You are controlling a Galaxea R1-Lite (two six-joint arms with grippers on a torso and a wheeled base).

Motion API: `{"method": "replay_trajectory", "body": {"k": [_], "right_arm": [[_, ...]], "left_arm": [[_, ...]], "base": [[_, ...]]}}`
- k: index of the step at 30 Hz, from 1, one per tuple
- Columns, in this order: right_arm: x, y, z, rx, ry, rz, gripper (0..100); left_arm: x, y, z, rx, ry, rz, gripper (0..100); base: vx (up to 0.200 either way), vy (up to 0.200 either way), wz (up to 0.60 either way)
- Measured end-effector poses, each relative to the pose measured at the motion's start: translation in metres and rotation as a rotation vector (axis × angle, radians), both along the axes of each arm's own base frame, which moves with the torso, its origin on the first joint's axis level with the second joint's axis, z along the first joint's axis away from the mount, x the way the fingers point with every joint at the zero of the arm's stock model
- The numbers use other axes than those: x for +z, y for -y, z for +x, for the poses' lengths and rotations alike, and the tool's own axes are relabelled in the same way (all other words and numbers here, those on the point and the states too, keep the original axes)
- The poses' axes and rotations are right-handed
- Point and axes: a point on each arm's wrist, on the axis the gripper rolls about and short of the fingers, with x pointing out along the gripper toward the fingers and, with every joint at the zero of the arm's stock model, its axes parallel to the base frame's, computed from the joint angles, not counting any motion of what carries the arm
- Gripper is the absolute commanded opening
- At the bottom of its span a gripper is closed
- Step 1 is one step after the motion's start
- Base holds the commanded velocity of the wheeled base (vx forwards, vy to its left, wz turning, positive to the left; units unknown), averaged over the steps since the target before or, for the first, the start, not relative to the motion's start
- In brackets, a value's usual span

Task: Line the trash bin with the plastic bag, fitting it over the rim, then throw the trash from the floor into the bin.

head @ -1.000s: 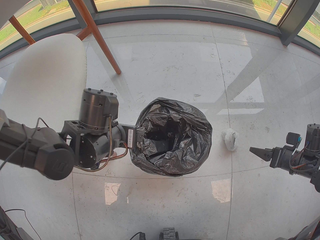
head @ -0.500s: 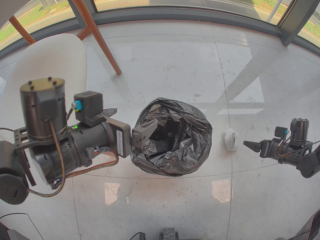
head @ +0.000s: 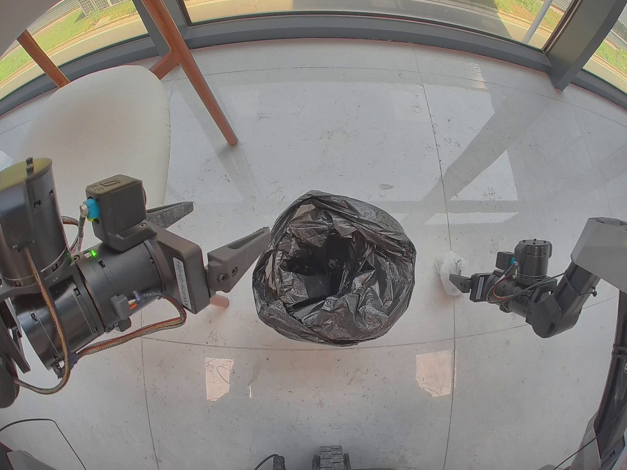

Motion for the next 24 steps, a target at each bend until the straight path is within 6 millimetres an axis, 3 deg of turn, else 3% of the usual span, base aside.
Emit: {"method": "replay_trajectory", "body": {"k": [13, 14, 19, 24], "right_arm": [[-0.017, -0.005, 0.061, -0.023, -0.034, -0.062, 100], [-0.018, -0.005, 0.066, -0.023, -0.024, -0.072, 0], [-0.039, 0.001, 0.087, -0.018, -0.010, -0.134, 0], [-0.063, 0.011, 0.094, -0.029, -0.031, -0.156, 0]], "left_arm": [[0.001, -0.006, -0.001, 0.011, 0.032, 0.013, 100], [0.000, -0.006, -0.001, 0.013, 0.033, 0.016, 100], [0.000, -0.008, 0.000, 0.020, 0.039, 0.029, 100], [-0.001, -0.009, 0.001, 0.019, 0.040, 0.034, 100]], "base": [[0.000, 0.000, 0.00], [0.000, 0.000, 0.00], [0.000, 0.000, 0.00], [0.000, 0.000, 0.00]]}}
